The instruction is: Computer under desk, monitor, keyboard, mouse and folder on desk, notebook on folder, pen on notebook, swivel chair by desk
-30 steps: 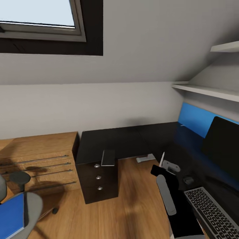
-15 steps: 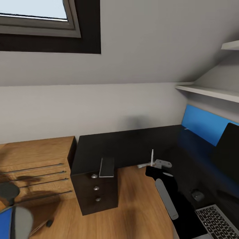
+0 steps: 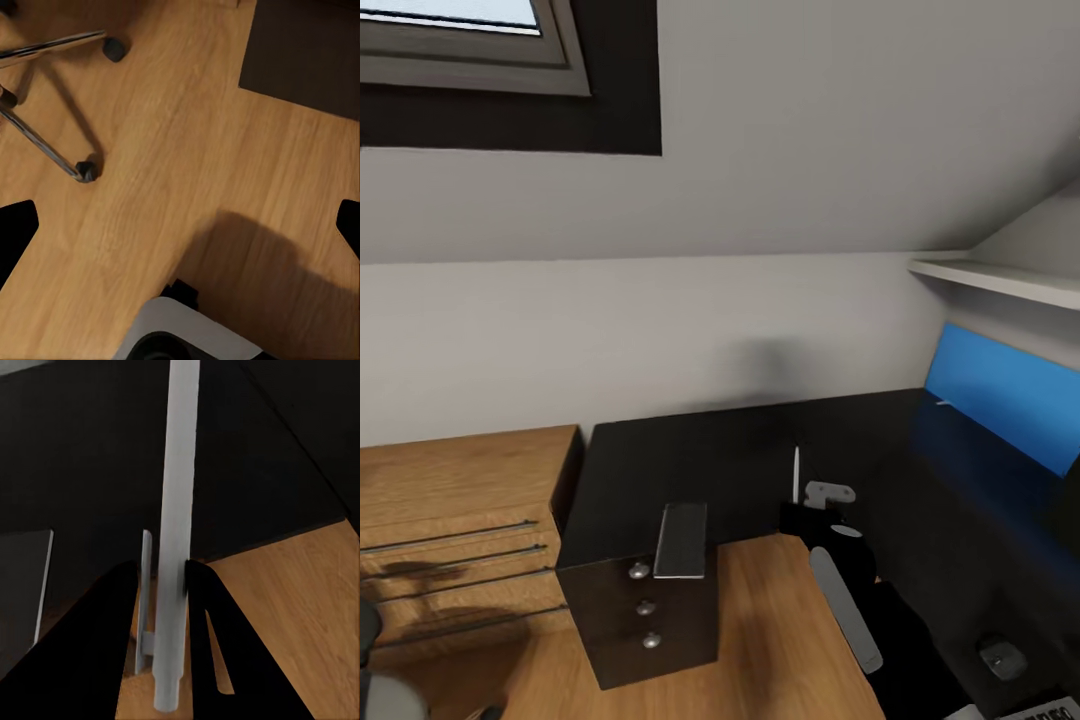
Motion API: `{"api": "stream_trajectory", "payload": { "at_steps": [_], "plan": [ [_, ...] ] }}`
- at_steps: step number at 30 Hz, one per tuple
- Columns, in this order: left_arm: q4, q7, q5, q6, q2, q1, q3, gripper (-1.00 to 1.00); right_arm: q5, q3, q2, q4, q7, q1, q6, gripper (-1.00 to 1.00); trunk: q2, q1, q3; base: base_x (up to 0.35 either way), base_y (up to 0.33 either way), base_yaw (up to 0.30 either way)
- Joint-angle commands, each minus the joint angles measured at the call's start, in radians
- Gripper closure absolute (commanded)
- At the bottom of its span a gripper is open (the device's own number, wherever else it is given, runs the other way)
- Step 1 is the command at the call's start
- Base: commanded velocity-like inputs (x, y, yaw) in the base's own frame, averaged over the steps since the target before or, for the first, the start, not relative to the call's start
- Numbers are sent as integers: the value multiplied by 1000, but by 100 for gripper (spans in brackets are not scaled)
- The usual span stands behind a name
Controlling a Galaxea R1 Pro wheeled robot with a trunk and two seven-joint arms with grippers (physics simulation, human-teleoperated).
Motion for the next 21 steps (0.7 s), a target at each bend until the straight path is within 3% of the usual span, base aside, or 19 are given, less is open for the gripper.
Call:
{"api": "stream_trajectory", "payload": {
  "at_steps": [1, 9, 12, 18, 21],
  "plan": [
    [0, 3, 10, -6, 0, -1, -2, -100, -11, 2, 0, -1, -10, -1, 1, 100, -1, 1, -2, 260, 0, 200],
    [0, 3, 10, -6, 1, -1, -2, -100, -7, 30, 1, 64, -10, -1, -4, 100, -1, 1, -2, 126, 0, 250],
    [0, 3, 10, -6, 1, -1, -2, -100, -1, 75, 2, 94, -10, -1, -49, 100, -1, 1, -2, 16, 0, 218],
    [0, 3, 10, -17, 2, -1, -3, -100, 30, 88, 3, 156, -9, -2, -87, 100, -1, 1, -2, 111, 0, 36],
    [0, 4, 9, -50, 2, -1, -4, -100, 35, 89, 18, 224, -9, -7, -117, 100, -1, 1, -2, 289, 0, 4]
  ]
}}
